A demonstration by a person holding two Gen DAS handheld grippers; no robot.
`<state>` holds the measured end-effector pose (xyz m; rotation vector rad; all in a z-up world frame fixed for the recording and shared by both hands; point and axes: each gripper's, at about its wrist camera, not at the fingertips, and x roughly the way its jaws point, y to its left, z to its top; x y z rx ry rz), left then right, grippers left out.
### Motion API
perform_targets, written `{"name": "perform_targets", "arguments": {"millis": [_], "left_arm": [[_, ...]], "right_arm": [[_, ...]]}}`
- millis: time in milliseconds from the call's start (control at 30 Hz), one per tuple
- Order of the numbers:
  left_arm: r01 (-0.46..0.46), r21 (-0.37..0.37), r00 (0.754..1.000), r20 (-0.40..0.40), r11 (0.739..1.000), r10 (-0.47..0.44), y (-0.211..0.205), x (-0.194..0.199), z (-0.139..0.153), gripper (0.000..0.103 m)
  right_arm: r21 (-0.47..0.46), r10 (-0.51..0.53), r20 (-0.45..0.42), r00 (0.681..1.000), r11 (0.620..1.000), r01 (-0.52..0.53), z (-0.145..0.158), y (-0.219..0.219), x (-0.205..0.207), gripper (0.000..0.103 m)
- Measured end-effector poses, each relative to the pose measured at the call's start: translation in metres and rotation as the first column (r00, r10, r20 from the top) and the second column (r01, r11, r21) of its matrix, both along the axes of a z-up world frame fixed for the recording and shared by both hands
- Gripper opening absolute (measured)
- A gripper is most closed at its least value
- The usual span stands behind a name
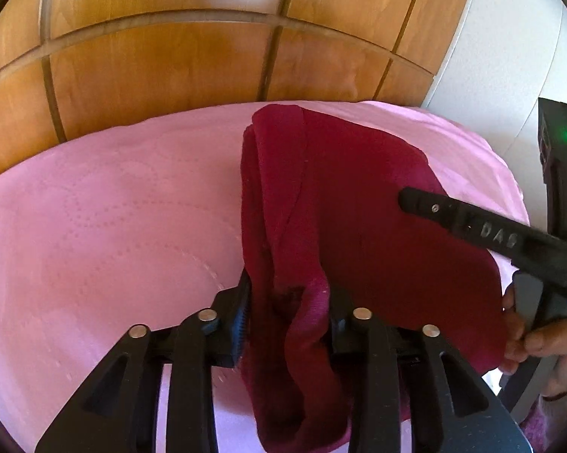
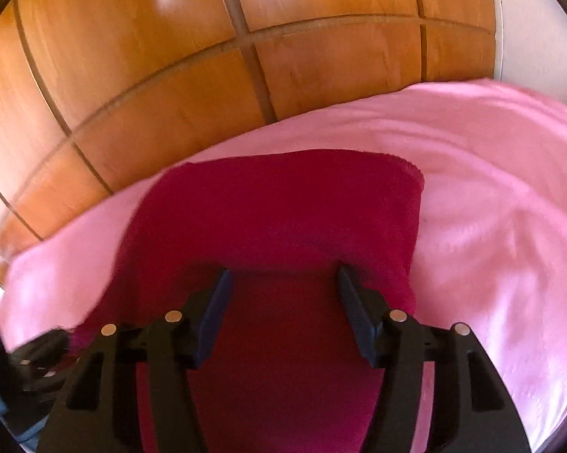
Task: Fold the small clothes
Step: 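Lower the bundle onto the bedspread and open both tools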
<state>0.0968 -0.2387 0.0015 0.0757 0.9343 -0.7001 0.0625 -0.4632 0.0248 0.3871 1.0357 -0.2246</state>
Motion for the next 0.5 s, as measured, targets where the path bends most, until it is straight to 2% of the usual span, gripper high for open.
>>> {"name": "perform_targets", "arguments": {"millis": [33,100,200,367,500], "left_arm": [[-0.011,-0.005,1.000,0.002,1.000,0.011,0.002,-0.001,0.001,0.039],[-0.052,-0.015,0.999,-0.006,0.999,0.052,0.009,-0.002,0.005,0.051],[-0.075,-0.034,0.997,0.003,0.997,0.075,0.019,-0.010,0.011,0.051],[-0.084,-0.024,0.994,0.067,0.996,0.086,0.027,-0.029,0.020,0.051],[-0.093,-0.014,0.991,0.091,0.996,0.094,0.034,-0.041,0.019,0.051]], "right_arm": [[-0.045,0.021,-0.006,1.000,0.999,-0.021,0.001,0.007,0.000,0.064],[-0.086,0.032,-0.013,0.999,0.996,-0.033,0.001,0.020,0.003,0.066],[-0.104,0.042,0.000,0.999,0.994,-0.042,0.015,0.027,-0.004,0.074],[-0.098,0.051,0.052,0.997,0.994,-0.045,0.032,0.041,-0.034,0.075],[-0.097,0.035,0.051,0.998,0.995,-0.030,0.036,0.054,-0.064,0.075]]}}
